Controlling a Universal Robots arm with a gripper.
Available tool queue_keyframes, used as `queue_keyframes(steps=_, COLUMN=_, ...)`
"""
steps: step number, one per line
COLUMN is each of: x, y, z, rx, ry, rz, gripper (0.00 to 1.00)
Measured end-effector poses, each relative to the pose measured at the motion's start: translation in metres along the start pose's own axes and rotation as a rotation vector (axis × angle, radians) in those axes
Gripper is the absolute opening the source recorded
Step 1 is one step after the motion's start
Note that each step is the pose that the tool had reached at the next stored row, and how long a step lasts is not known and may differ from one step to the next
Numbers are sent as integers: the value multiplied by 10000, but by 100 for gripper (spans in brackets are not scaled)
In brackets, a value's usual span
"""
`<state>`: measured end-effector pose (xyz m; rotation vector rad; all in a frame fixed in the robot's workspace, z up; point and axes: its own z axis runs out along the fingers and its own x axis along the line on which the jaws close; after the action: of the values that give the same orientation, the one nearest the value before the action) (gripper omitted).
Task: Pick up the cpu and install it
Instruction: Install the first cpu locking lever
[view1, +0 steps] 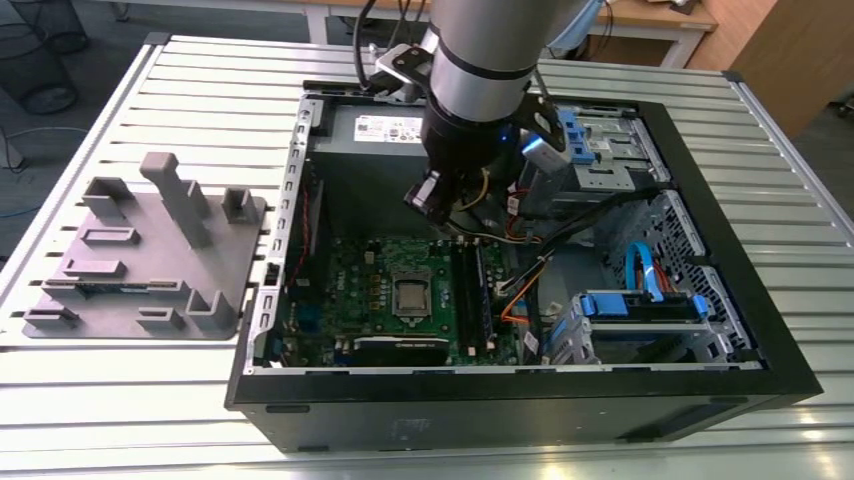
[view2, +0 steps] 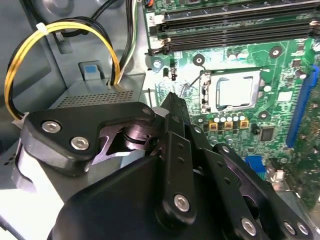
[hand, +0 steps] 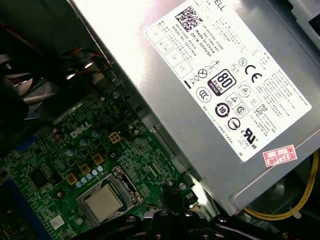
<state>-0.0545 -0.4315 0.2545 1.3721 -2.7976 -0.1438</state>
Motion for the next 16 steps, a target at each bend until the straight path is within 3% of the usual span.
queue_keyframes(steps=9, x=2, y=10, z=74, rx=4, ry=-14, rz=174, gripper=11)
queue_keyframes(steps=16, x=21, y=5, z=94, rx=22, ry=-10, rz=330, gripper=11)
